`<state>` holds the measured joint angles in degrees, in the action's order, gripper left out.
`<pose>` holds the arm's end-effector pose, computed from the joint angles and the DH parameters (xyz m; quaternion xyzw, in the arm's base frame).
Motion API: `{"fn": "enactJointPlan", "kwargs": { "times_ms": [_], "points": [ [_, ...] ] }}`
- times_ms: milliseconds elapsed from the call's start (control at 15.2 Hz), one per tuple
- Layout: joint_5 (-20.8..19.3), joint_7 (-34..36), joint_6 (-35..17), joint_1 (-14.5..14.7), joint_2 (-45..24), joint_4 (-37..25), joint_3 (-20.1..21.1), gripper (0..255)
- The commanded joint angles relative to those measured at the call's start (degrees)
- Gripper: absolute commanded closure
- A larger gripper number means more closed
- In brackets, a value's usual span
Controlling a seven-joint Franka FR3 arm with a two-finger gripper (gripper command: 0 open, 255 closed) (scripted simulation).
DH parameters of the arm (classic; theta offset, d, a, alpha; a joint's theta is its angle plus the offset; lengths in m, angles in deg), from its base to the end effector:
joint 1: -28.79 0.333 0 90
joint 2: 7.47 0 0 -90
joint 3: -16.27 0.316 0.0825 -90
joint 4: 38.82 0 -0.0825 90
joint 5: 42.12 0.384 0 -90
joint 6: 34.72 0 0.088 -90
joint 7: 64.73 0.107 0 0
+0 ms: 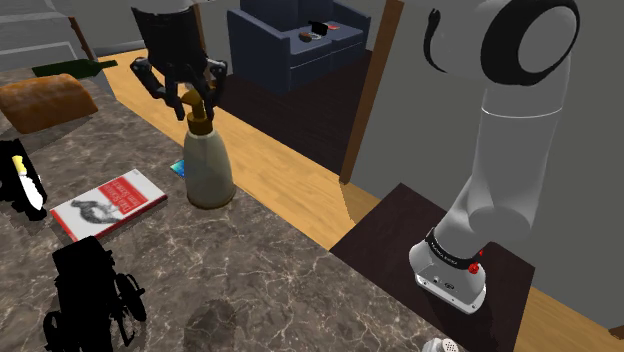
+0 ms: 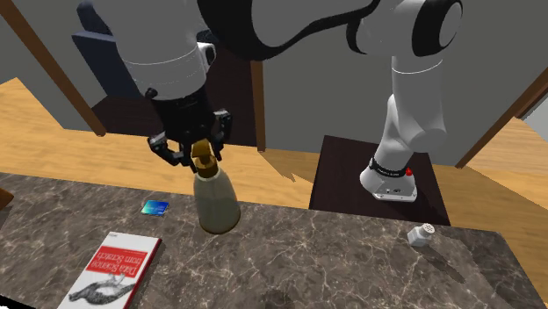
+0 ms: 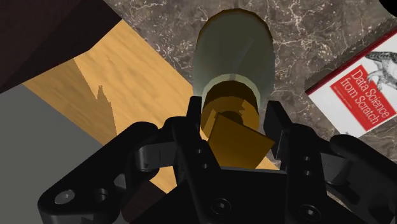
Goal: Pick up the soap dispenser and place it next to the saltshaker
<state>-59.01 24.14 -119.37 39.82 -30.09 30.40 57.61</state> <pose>0.4863 0.4218 0.5926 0.9400 -0.3402 0.0110 0.0234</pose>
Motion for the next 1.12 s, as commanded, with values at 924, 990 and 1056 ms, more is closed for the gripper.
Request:
{"fn": "enactJointPlan", "kwargs": {
  "times_ms": [924,990,1056],
  "points": [
    [23.12,-2.80,2.98,-6.64,35.31,23.80,0.59,255],
    [24.25,-2.89,3.82,-6.28,37.13,24.40,0.13,255],
    [25.31,-2.91,4.70,-5.88,38.88,24.91,-0.33,255]
  ]
}}
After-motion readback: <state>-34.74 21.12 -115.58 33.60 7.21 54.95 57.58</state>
